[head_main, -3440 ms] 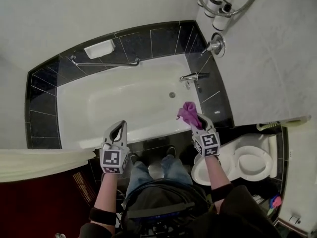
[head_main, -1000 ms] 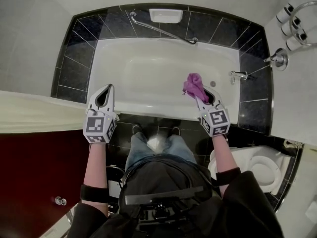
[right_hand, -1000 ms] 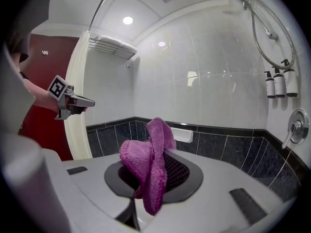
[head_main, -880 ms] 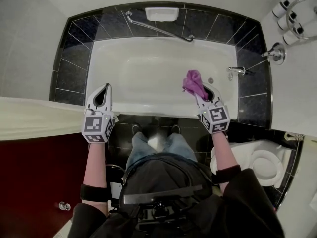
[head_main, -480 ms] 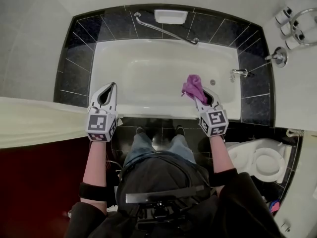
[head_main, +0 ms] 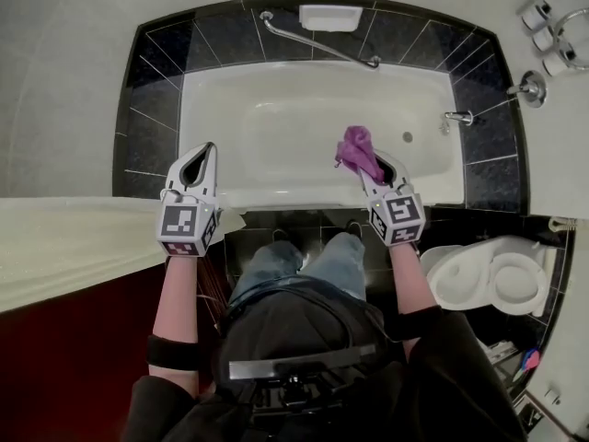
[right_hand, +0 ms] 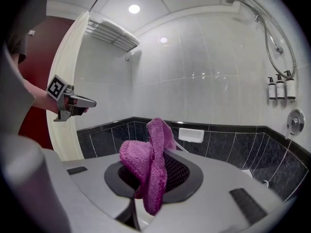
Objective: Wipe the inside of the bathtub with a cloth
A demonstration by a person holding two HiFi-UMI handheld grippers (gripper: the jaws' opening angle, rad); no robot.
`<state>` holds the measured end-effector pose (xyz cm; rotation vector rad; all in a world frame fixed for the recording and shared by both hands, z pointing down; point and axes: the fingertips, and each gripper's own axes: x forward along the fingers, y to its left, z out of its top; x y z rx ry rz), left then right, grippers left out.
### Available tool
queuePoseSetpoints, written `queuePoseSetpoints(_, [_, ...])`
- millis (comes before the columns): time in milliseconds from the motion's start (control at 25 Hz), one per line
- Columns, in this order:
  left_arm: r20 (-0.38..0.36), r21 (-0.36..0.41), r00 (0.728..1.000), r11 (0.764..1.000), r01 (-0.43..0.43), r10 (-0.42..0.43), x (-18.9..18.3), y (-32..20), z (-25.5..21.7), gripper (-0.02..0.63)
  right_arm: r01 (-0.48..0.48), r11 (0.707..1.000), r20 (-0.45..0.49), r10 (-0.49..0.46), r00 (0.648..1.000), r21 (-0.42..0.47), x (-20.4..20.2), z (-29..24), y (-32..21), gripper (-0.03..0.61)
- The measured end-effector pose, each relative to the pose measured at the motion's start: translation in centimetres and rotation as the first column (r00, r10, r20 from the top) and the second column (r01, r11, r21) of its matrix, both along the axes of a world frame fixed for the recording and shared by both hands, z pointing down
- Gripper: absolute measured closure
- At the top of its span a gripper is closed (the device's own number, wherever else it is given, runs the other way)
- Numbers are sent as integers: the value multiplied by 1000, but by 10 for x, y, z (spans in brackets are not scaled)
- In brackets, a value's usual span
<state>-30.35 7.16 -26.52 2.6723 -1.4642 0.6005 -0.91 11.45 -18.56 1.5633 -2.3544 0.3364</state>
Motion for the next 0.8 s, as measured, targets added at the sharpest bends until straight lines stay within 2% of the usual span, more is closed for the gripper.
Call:
queuePoseSetpoints(320, [6,-44,1000,999,-18,18,-11,-11,18,614,16,1000,19,-16,1000,-27,-33,11,-10,488])
queuePoseSetpoints(560, [11,-71,999,996,45,-45,-2,-23,31,614,72,997,53,-70,996,-32,-28,23,-33,488])
queuePoseSetpoints(800, [29,-53,996,995,87,-86,-4,-40,44,614,128,991,57,-125,990,-42,-26,49,-62,488])
